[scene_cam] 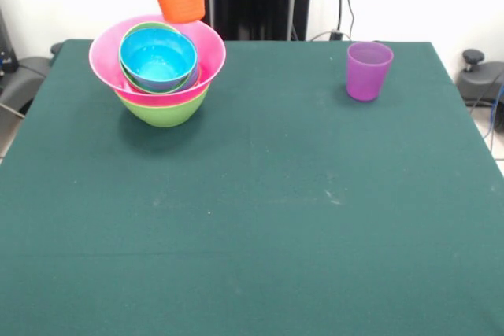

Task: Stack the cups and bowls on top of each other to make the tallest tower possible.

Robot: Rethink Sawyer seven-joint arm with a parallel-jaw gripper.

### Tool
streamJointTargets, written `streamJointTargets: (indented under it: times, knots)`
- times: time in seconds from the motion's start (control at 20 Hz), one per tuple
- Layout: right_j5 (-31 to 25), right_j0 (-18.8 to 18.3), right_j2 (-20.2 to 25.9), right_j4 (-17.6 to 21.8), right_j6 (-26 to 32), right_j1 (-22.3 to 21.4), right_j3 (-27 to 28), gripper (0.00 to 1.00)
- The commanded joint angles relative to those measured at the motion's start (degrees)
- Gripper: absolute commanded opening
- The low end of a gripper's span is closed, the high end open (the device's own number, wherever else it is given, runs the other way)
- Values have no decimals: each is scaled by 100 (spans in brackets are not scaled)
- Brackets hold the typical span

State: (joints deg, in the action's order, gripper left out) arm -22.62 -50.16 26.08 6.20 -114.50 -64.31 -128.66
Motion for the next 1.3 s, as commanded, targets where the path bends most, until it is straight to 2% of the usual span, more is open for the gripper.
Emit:
streamJointTargets:
  times: [0.05, 0.25, 0.5, 0.55, 0.8, 0.95, 1.15, 1.3]
  knots:
    - [570, -194, 433, 769, 397, 584, -624, 0]
    - [696, -345, 490, 924, 297, 649, -683, 0]
    - [997, -451, 390, 1313, 217, 839, -598, 0]
    - [1079, -437, 335, 1441, 116, 843, -574, 100]
    - [1357, -291, 183, 1659, -63, 855, -480, 100]
    - [1343, -190, 97, 1711, -167, 859, -384, 100]
    - [1295, -137, 115, 1667, -219, 788, -270, 100]
    - [1004, -240, 287, 1563, -62, 754, -180, 100]
